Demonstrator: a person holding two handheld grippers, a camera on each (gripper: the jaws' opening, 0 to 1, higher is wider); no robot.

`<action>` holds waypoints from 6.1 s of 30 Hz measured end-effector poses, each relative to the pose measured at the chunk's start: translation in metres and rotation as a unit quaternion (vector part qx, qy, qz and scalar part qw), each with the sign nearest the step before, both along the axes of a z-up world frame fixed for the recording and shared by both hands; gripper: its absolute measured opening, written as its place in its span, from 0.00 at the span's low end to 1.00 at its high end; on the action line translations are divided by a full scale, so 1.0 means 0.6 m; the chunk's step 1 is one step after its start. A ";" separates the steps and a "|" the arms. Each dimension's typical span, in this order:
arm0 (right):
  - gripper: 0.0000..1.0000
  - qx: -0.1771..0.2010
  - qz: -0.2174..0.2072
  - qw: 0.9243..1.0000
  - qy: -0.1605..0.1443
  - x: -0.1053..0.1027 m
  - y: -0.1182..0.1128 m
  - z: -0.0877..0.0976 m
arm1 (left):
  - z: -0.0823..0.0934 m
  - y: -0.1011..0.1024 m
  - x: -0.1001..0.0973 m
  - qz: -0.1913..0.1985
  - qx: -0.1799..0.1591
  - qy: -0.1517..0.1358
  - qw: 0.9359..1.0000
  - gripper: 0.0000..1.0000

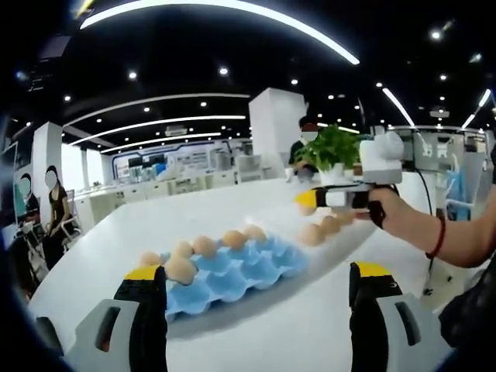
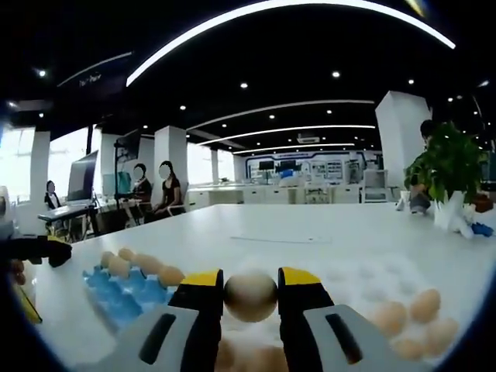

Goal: Place the egg into an empty slot of the egg tray after lifting it from the table, then release the egg inside the slot.

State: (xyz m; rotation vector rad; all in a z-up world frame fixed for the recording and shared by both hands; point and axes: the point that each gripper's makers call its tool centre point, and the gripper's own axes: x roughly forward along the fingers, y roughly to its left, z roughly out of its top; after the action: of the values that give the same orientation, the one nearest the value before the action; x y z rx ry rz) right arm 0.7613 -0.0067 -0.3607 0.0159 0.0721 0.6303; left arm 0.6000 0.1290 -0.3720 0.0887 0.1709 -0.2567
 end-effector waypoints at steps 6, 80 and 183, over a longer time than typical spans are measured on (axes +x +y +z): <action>0.28 0.002 0.027 1.000 0.000 -0.010 0.027 0.002 | -0.001 0.004 -0.002 0.004 0.002 0.001 1.000 1.00; 0.29 -0.053 0.221 0.974 0.021 -0.091 0.306 -0.066 | -0.017 0.027 -0.014 0.001 -0.003 0.026 1.000 1.00; 0.86 -0.006 -0.019 1.000 0.007 0.028 -0.052 0.001 | -0.017 -0.034 0.013 -0.029 0.010 0.027 0.999 1.00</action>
State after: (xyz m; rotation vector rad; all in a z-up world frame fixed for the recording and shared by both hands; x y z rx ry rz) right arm 0.7780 -0.0378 -0.3602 0.0107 0.0897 0.5926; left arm 0.6078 0.1085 -0.3822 0.1072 0.2254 -0.3156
